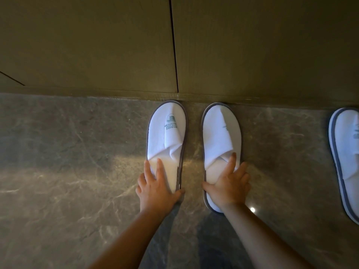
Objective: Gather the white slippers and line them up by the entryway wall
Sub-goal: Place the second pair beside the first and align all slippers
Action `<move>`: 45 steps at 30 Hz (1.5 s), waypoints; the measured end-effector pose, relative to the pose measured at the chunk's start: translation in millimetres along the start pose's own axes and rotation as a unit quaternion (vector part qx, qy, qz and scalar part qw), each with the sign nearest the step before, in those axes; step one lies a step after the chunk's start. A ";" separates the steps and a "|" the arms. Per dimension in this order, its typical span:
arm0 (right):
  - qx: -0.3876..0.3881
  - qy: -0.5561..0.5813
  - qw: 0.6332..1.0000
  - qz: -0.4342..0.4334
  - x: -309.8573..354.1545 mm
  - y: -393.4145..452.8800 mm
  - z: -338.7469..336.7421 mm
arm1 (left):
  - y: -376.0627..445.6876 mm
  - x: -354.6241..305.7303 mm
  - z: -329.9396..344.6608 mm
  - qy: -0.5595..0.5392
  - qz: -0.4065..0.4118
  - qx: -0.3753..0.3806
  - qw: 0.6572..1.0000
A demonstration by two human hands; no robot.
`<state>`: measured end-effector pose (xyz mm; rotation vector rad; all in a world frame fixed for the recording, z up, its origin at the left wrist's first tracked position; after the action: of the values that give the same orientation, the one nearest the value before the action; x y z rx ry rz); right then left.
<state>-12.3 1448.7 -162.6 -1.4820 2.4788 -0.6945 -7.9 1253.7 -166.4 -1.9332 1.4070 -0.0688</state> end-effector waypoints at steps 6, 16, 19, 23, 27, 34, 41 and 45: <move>-0.002 -0.008 1.000 -0.007 2.9 -0.3 1.5 | 0.4 2.8 2.9 0.006 0.002 -0.008 1.000; 0.005 -0.007 1.000 -0.001 1.5 -1.2 1.9 | -0.8 3.4 3.2 0.002 0.002 0.008 1.000; 0.001 -0.005 1.000 0.004 0.1 -0.9 2.5 | -1.0 1.5 2.4 0.000 -0.002 0.010 1.000; -0.003 -0.008 1.000 0.004 -0.3 -0.7 3.6 | -2.5 0.1 1.0 -0.003 0.003 0.008 1.000; -0.011 -0.023 1.000 -0.007 0.2 -1.8 -4.4 | -3.8 -5.9 -7.3 -0.013 0.015 0.000 1.000; -0.025 0.000 0.998 -0.053 -38.3 -11.1 -82.8 | -24.2 -81.6 -34.6 -0.100 0.107 0.004 0.989; -0.048 -0.004 0.998 0.043 -173.0 -18.3 -167.1 | -59.0 -207.5 -13.5 -0.026 0.282 0.058 0.957; -0.095 0.021 0.989 0.110 -263.8 -9.8 -173.1 | -68.0 -245.1 42.1 0.039 0.303 0.086 0.948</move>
<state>60.3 1725.8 -29.7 -1.2310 2.7515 -0.4667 -32.6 1491.3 -69.4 -1.3037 1.9215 0.0237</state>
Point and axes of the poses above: each hand's wrist, its own y-axis towards the middle knuckle, its own z-axis out of the palm, x = y × z, the point moved 7 cm from there along y, towards the middle knuckle, and after that the axes turned 11 degrees about -y, right-handed, at the moved point
